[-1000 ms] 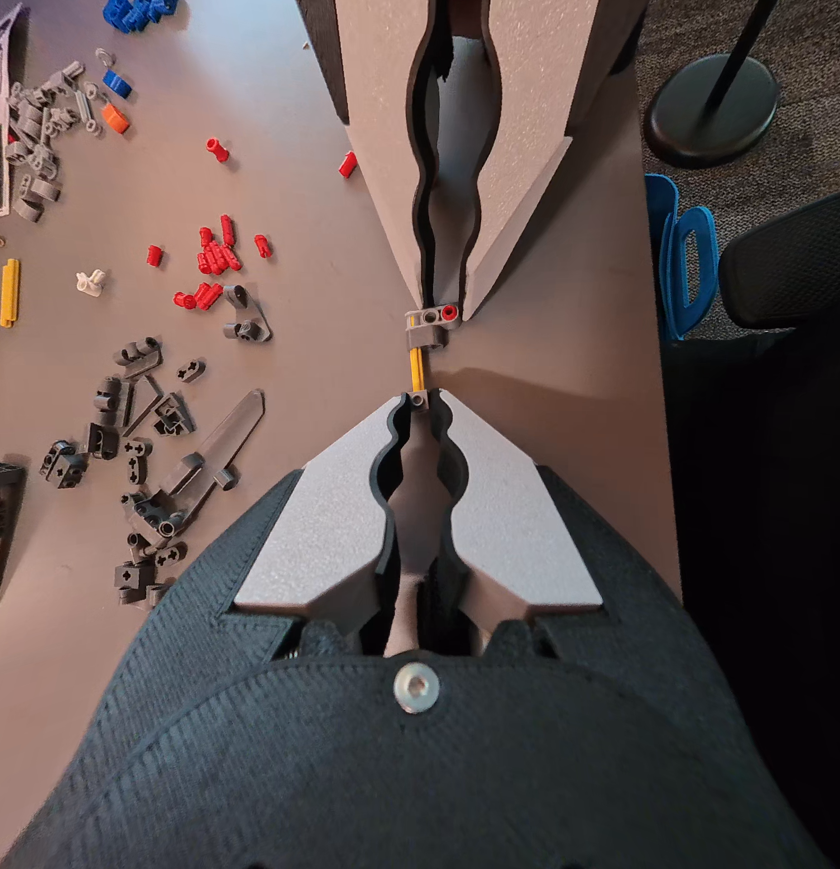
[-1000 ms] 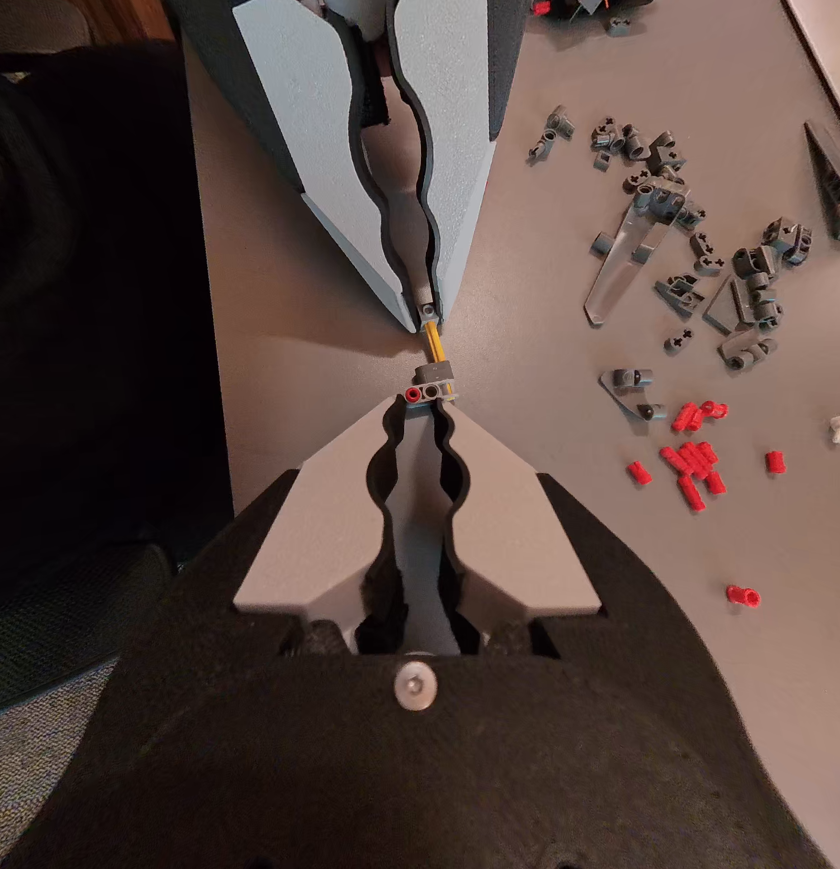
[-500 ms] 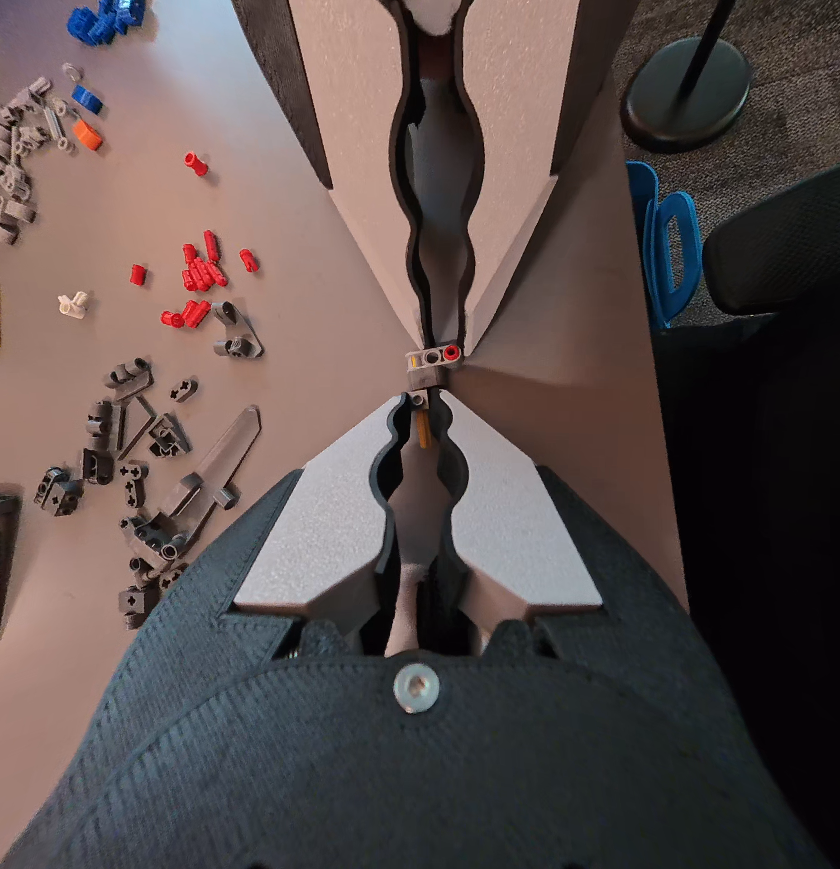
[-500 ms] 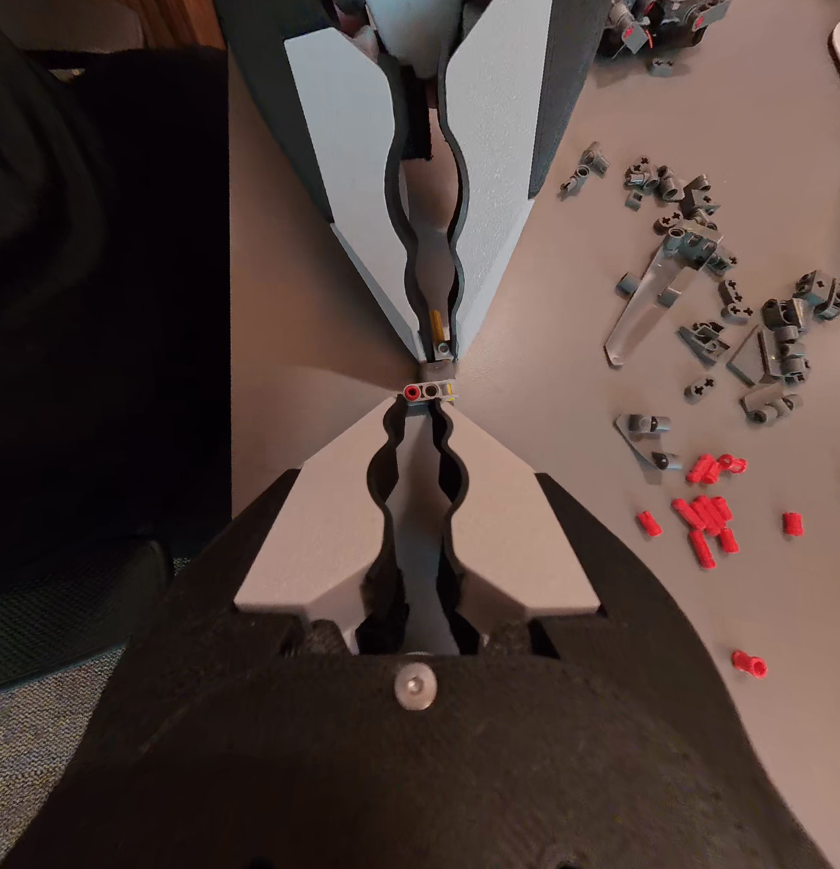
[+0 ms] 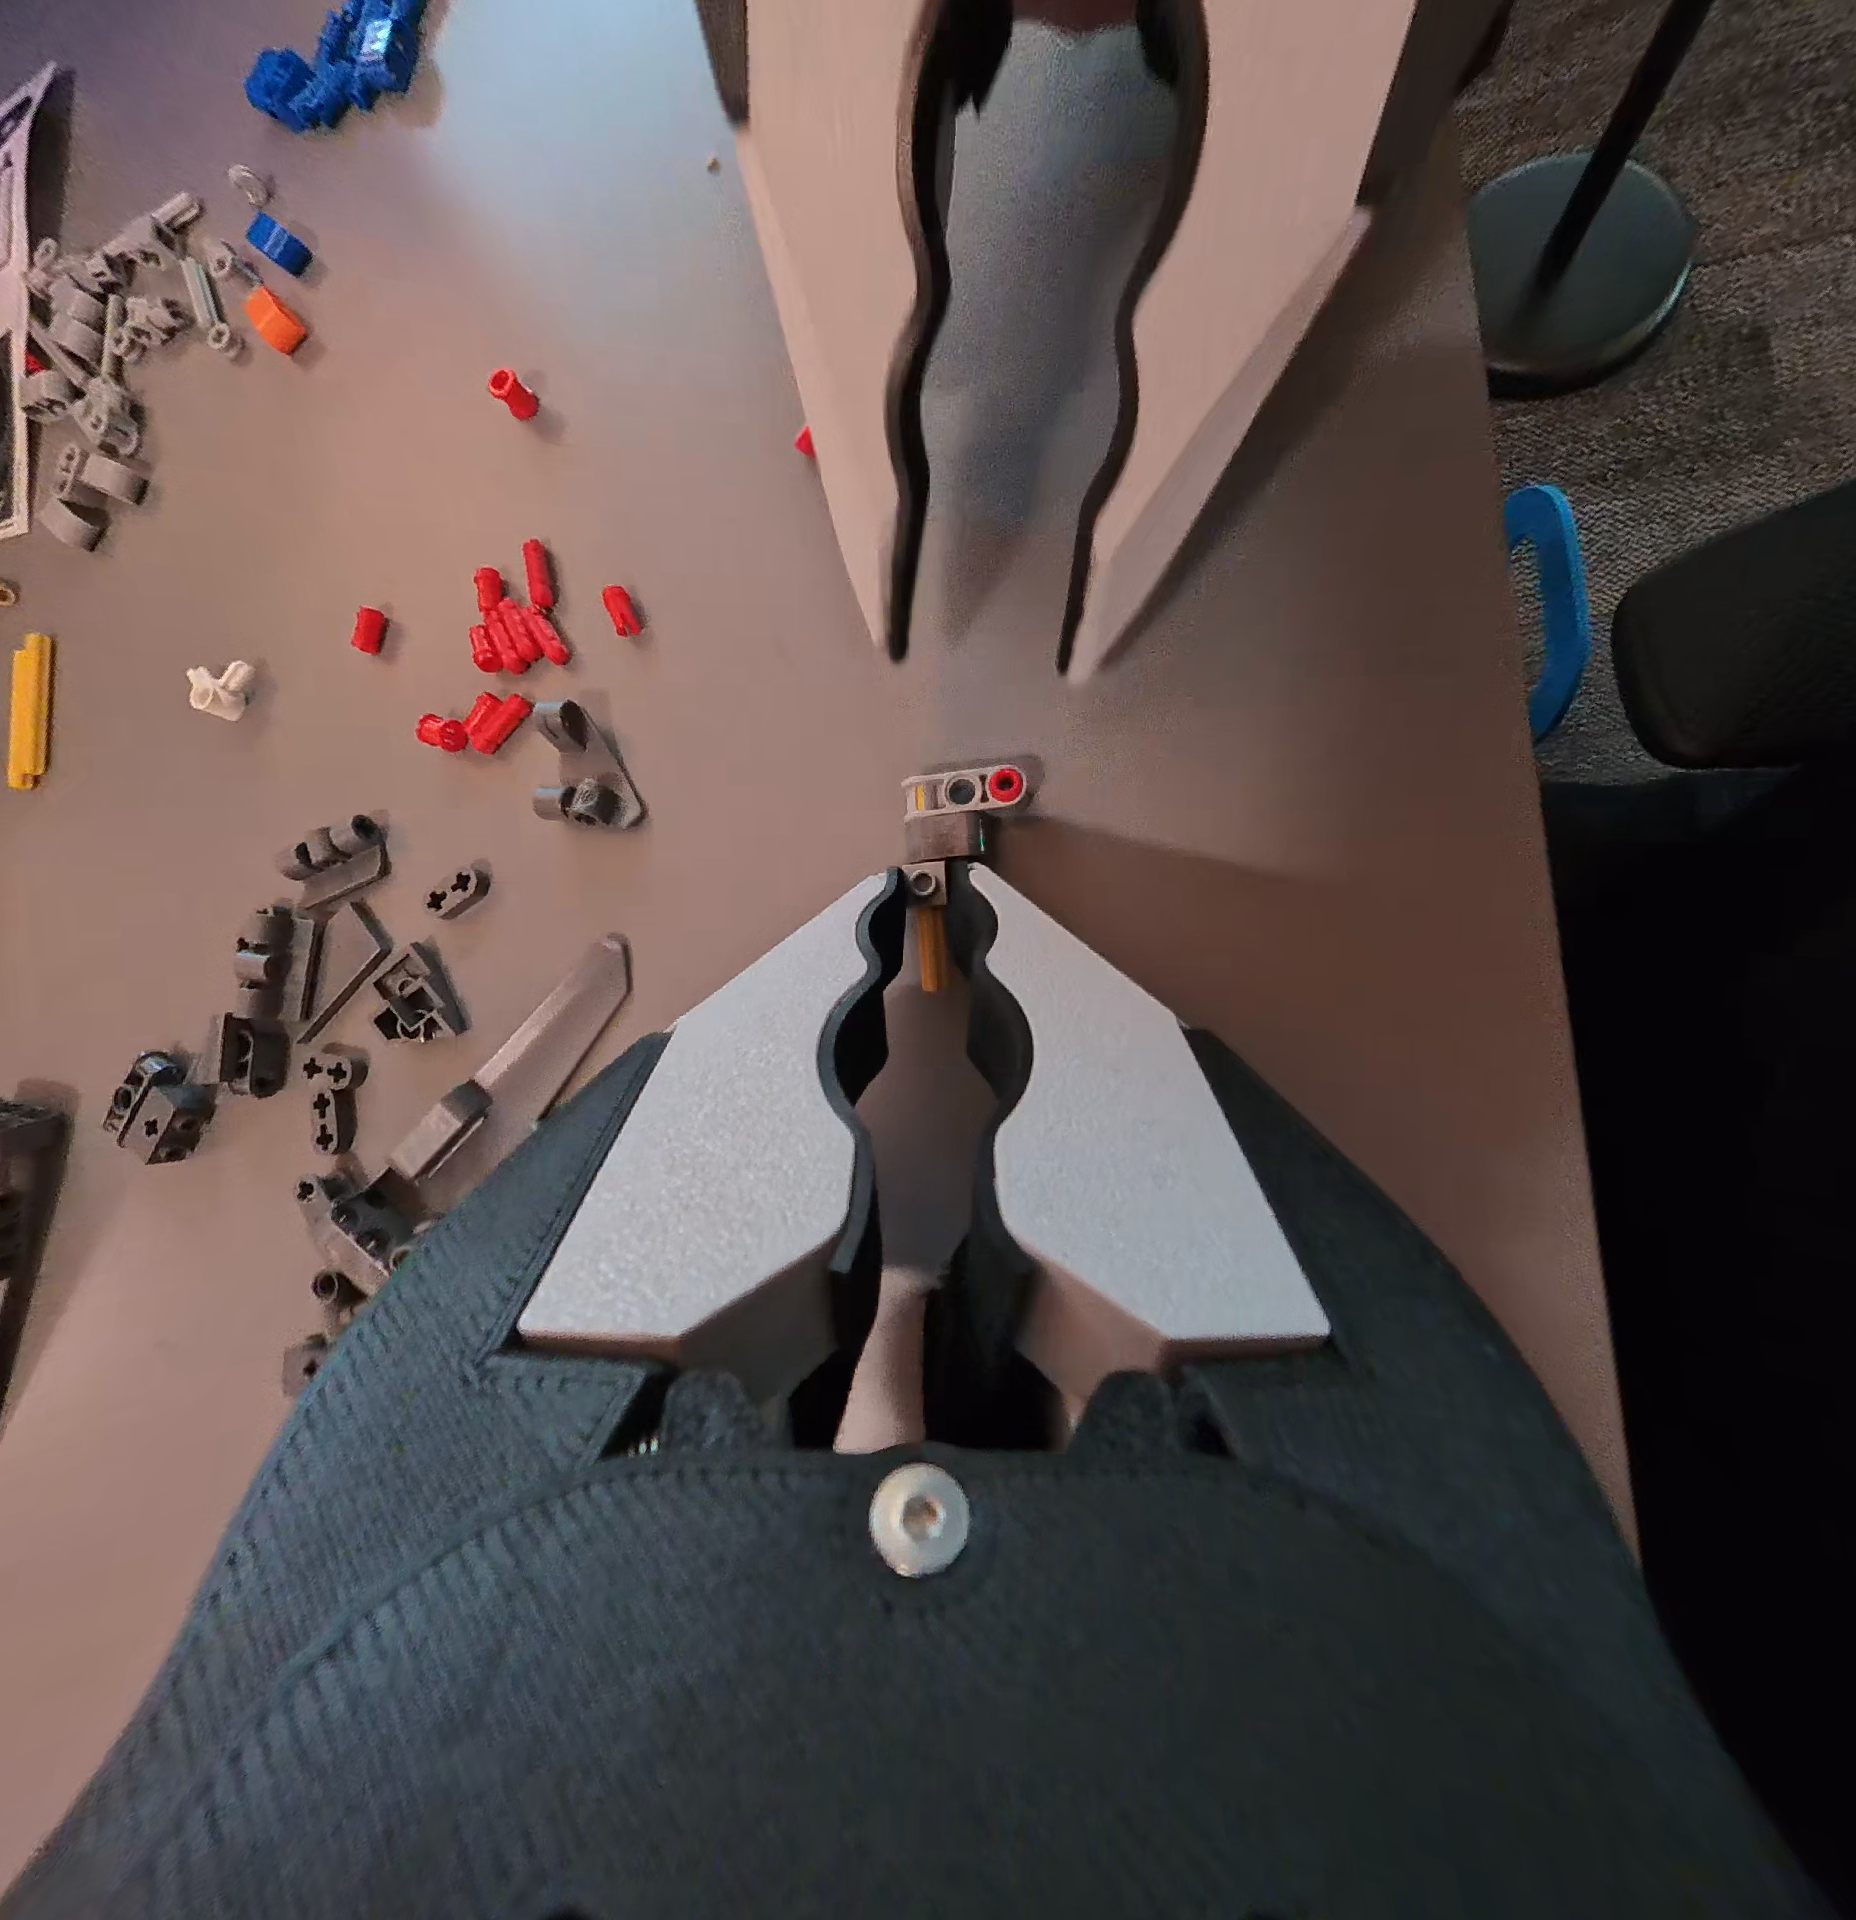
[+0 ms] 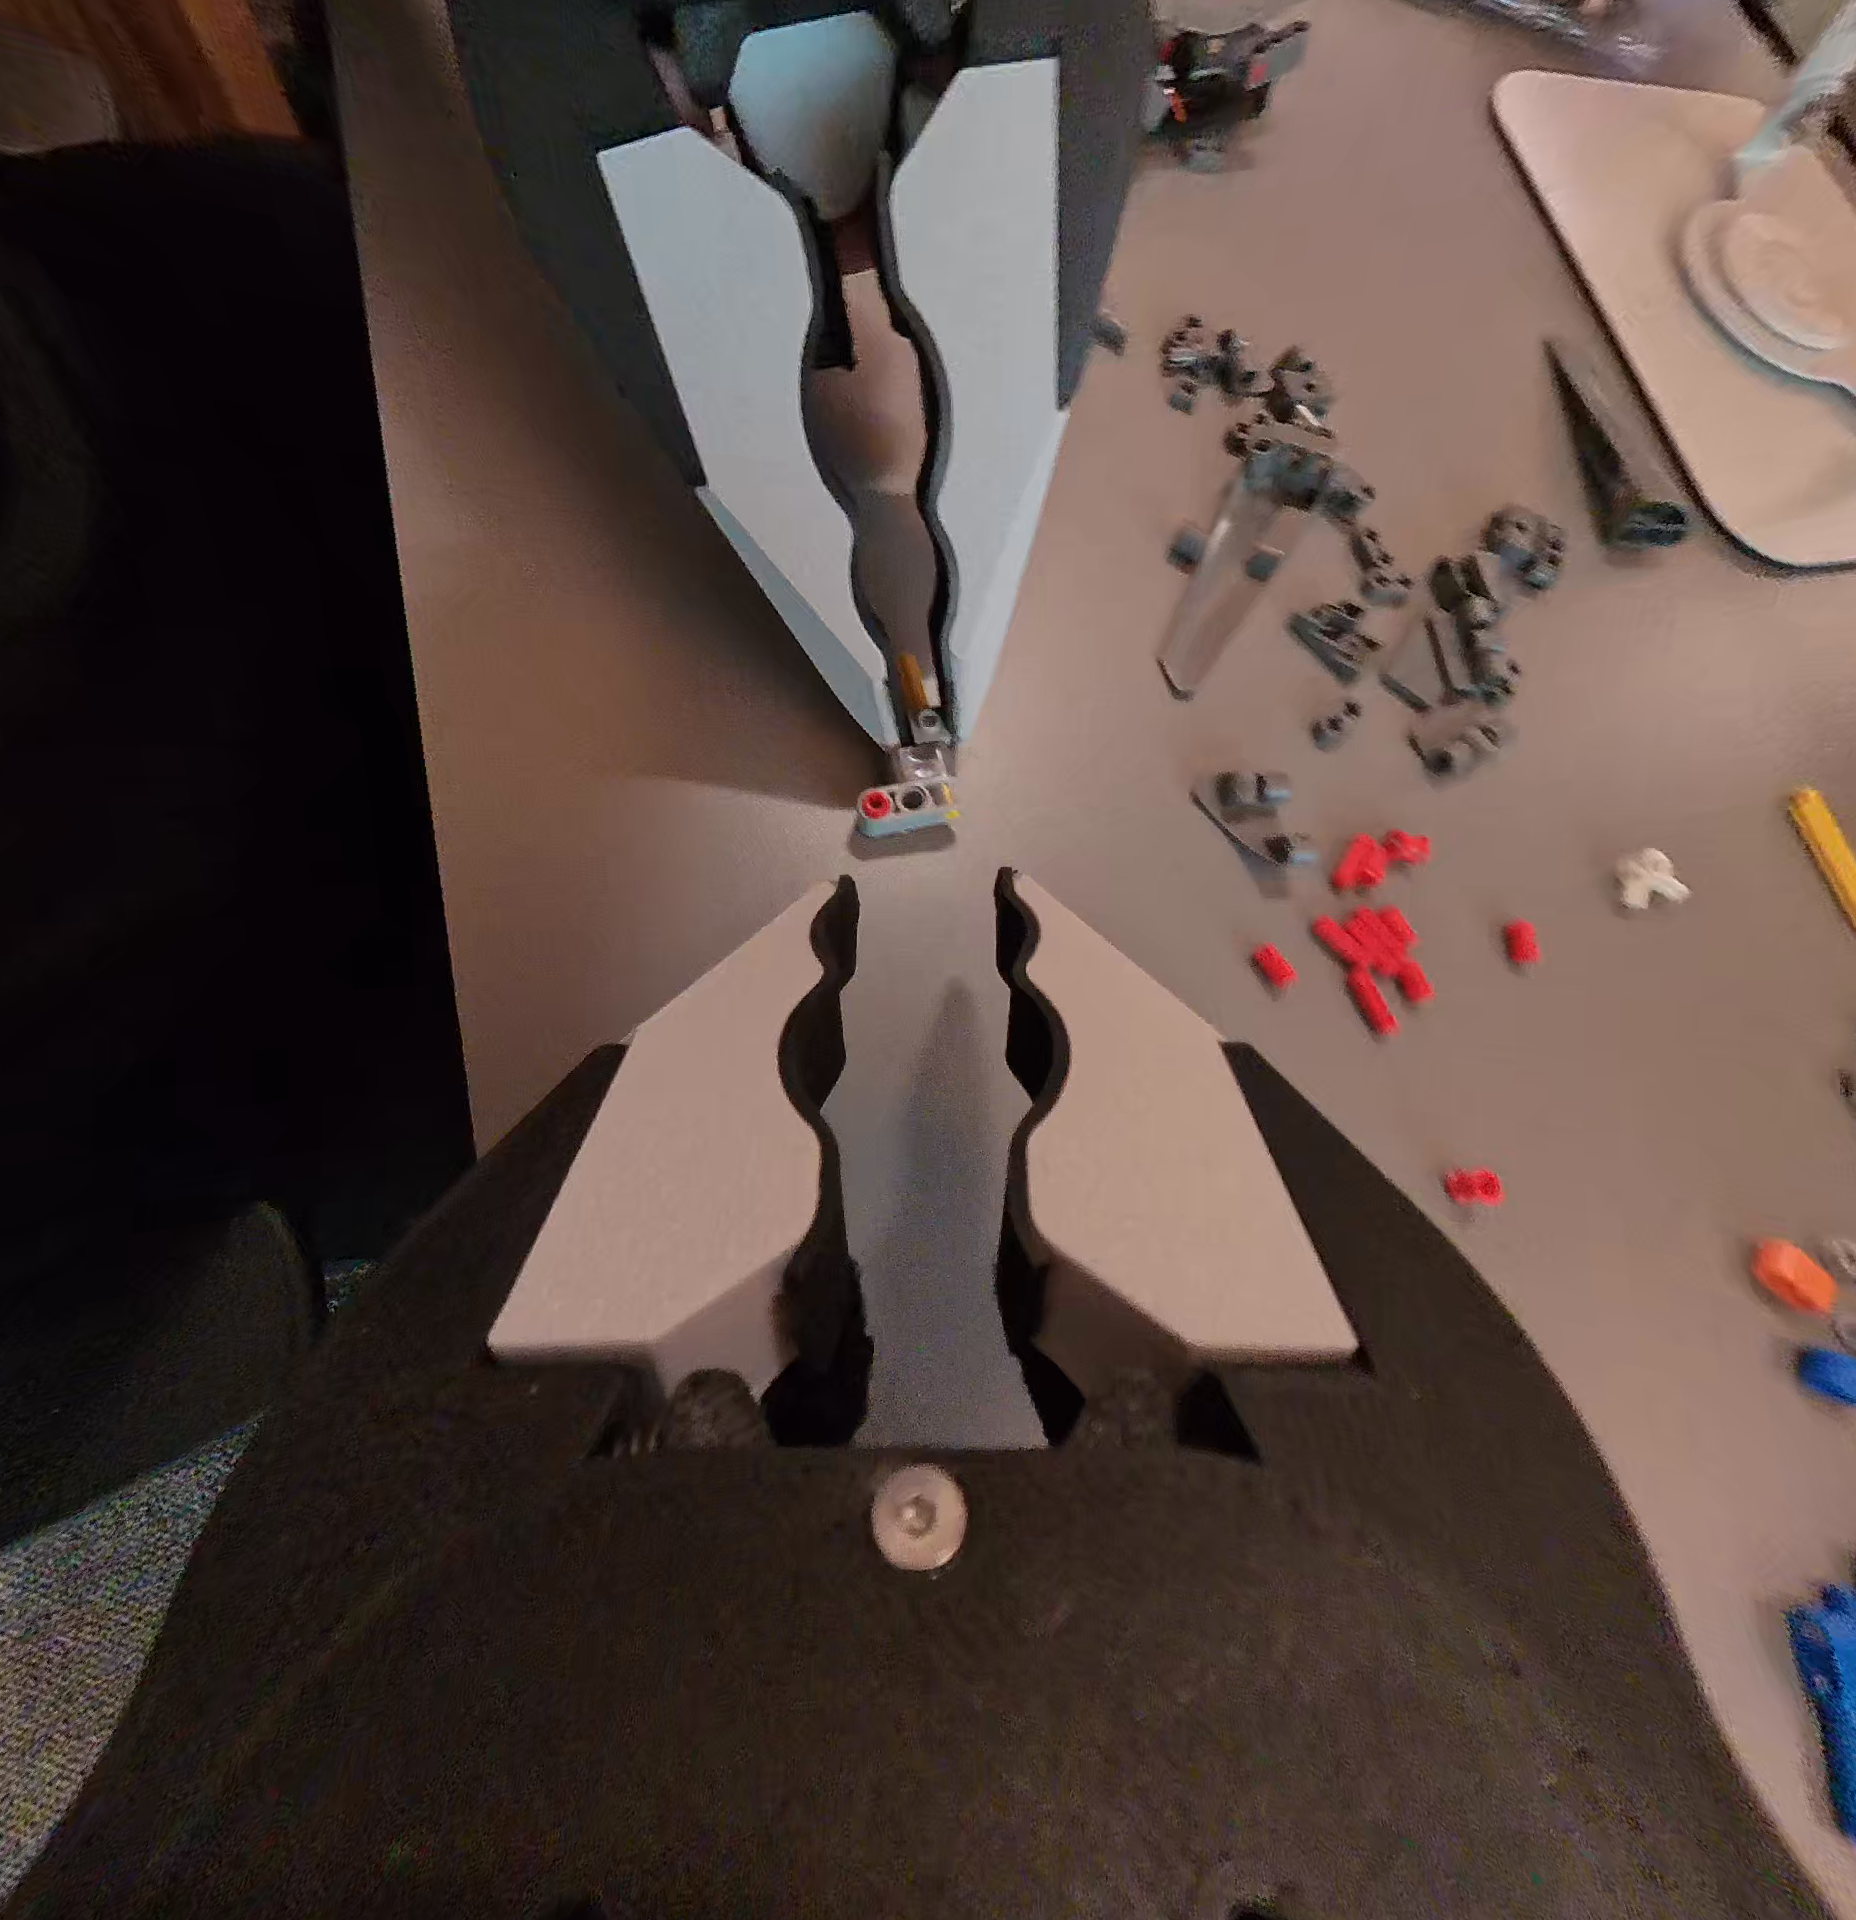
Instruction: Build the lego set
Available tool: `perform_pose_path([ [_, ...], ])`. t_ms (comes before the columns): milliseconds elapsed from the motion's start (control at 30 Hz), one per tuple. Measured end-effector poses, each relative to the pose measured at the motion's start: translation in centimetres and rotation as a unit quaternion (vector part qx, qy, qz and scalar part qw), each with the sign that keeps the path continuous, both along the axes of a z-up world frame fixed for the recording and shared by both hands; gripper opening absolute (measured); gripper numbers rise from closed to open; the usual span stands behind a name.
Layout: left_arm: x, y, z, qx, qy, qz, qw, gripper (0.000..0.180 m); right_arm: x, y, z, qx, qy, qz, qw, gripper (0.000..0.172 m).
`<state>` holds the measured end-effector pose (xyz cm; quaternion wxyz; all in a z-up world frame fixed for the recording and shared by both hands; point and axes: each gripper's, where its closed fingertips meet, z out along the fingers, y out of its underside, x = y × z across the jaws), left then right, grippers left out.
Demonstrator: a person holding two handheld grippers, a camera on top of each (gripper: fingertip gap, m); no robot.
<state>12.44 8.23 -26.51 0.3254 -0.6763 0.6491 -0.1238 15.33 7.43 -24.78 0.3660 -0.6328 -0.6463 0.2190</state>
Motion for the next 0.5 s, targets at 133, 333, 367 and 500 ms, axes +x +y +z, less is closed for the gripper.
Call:
perform_pose_path([
  [133,0.3,0.6,0.0,0.006,0.002,0.010,1.000,0.008,2.4,1.4,1.4,0.017,0.001,-0.038,0.999,0.023],
  [333,0.1,0.7,0.5,0.010,-0.001,0.006,1.000,0.039,5.1,3.9,3.3,0.048,-0.009,-0.081,0.995,0.022],
  [367,0.0,0.6,0.6,0.011,-0.001,0.004,1.000,0.042,5.5,4.5,3.6,0.052,-0.008,-0.090,0.995,0.022],
  [500,-0.5,0.9,2.0,0.026,-0.022,0.007,0.999,0.051,7.1,7.7,4.7,0.070,-0.008,-0.132,0.989,0.018],
])
